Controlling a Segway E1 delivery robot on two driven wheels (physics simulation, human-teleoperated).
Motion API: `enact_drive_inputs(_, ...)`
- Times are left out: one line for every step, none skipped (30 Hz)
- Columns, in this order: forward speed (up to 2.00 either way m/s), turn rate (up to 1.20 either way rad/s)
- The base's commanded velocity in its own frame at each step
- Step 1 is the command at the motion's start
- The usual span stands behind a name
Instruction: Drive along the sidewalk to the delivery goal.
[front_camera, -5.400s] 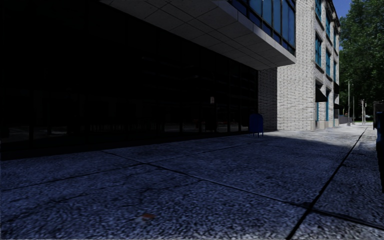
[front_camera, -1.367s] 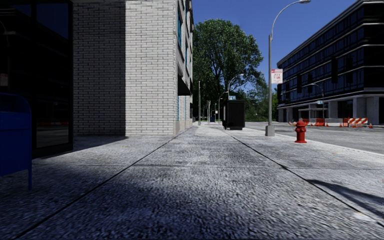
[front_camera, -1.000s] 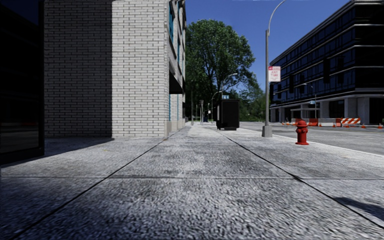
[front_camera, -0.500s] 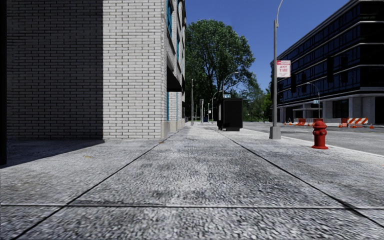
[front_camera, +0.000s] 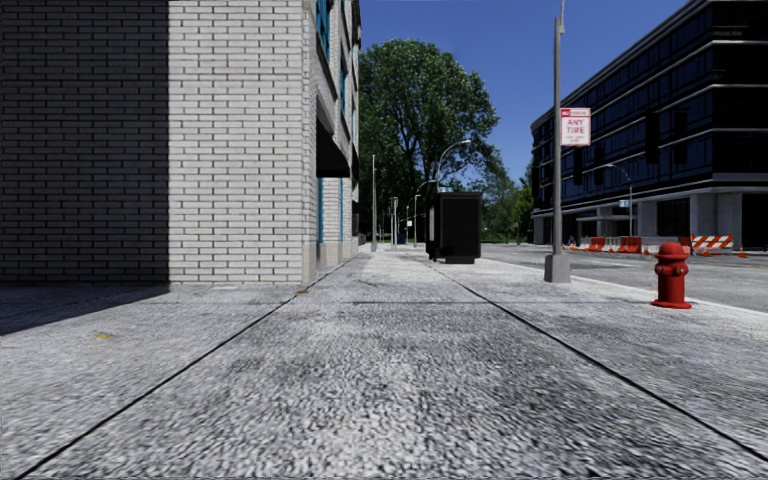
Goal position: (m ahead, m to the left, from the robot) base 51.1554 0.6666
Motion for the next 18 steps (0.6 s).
enact_drive_inputs(1.75,0.0)
enact_drive_inputs(1.75,0.0)
enact_drive_inputs(1.75,0.0)
enact_drive_inputs(1.75,0.0)
enact_drive_inputs(1.75,0.0)
enact_drive_inputs(1.75,0.0)
enact_drive_inputs(1.75,0.0)
enact_drive_inputs(1.75,0.0)
enact_drive_inputs(1.75,0.0)
enact_drive_inputs(1.75,0.0)
enact_drive_inputs(1.75,0.0)
enact_drive_inputs(1.75,0.0)
enact_drive_inputs(1.75,0.0)
enact_drive_inputs(1.75,0.0)
enact_drive_inputs(1.75,0.0)
enact_drive_inputs(1.75,0.0)
enact_drive_inputs(1.75,0.0)
enact_drive_inputs(1.75,0.0)
